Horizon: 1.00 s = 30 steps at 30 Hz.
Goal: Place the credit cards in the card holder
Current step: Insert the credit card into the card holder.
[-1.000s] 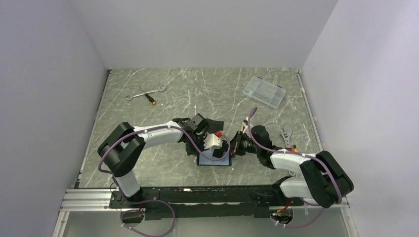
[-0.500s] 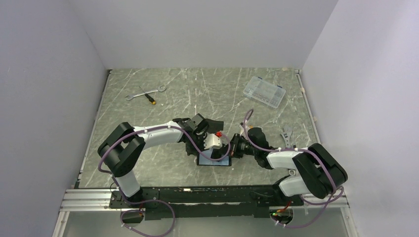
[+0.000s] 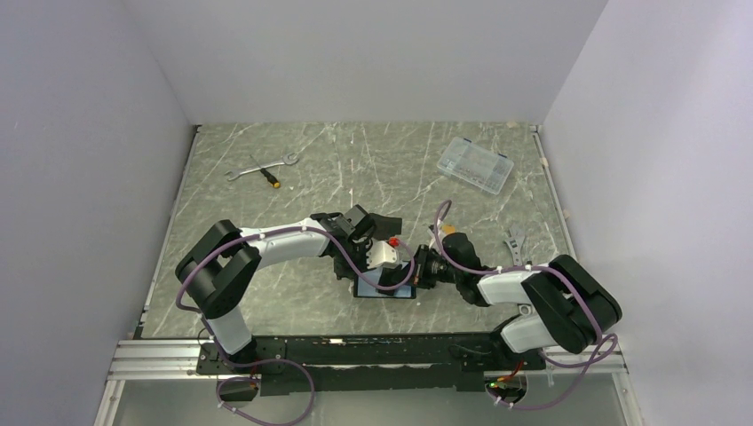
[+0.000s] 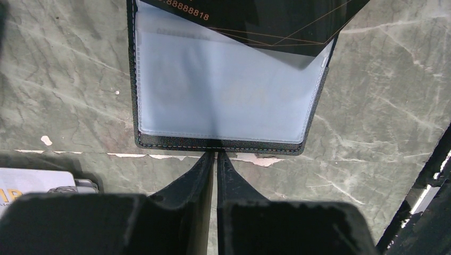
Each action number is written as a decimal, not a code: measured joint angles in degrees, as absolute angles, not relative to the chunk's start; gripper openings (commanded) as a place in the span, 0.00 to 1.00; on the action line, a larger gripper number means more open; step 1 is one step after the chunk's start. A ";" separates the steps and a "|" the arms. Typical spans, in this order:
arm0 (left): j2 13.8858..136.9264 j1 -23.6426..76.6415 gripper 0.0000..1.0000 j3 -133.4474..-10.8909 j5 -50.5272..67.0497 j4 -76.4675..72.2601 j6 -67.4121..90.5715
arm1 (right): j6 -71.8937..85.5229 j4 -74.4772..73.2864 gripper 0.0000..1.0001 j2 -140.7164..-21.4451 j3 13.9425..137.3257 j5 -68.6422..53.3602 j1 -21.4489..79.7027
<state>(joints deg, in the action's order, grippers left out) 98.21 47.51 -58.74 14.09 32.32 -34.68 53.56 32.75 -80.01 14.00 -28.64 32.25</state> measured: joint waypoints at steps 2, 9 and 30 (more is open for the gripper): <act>98.19 47.51 0.12 -58.72 14.06 32.27 -34.68 | 53.52 32.69 0.00 -80.20 13.93 -28.93 32.25; 97.95 47.62 0.11 -58.41 13.82 31.94 -34.70 | 52.69 30.98 0.00 -83.92 16.05 -30.87 32.23; 97.34 48.05 0.10 -57.71 13.10 31.27 -34.72 | 48.69 24.25 0.00 -88.31 22.17 -35.86 31.16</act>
